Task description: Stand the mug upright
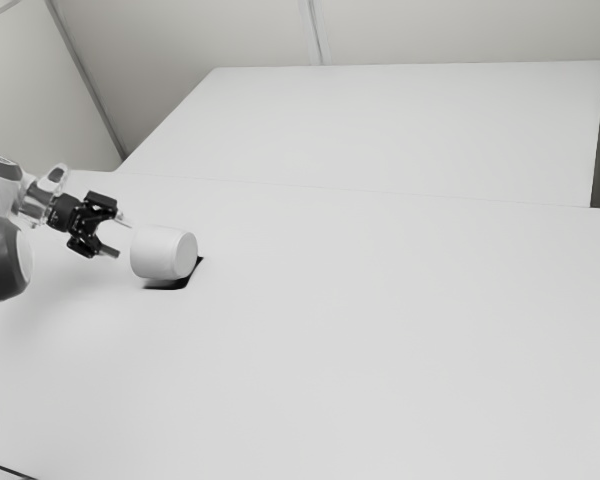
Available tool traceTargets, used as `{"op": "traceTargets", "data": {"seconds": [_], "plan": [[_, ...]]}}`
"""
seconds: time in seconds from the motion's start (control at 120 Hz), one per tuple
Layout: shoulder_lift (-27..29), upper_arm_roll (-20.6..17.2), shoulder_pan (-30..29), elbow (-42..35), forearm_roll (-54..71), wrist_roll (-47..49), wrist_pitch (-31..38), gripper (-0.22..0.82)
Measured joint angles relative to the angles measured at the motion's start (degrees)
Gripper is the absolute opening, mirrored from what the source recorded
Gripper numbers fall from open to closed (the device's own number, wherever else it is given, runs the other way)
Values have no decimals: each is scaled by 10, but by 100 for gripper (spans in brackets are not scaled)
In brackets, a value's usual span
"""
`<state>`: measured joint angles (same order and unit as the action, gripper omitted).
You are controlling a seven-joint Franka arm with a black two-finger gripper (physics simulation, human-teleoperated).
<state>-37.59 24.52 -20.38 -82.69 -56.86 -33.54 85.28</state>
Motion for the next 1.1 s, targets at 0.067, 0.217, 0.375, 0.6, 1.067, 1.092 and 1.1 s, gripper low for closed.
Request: {"op": "traceTargets", "data": {"seconds": [0.067,0.217,0.375,0.6,1.067,1.092,1.1], "plan": [[-12,5,-1,-1,-40,-9,-19,60],[-16,14,-7,-10,-108,-26,-60,60],[-21,14,-5,-43,-144,-40,-83,60],[-30,-3,-2,-56,-168,-55,-94,60],[-30,-5,2,-59,-184,-73,-97,-8],[-29,-5,3,-59,-183,-73,-96,-9],[-29,-5,4,-59,-183,-74,-95,-10]]}}
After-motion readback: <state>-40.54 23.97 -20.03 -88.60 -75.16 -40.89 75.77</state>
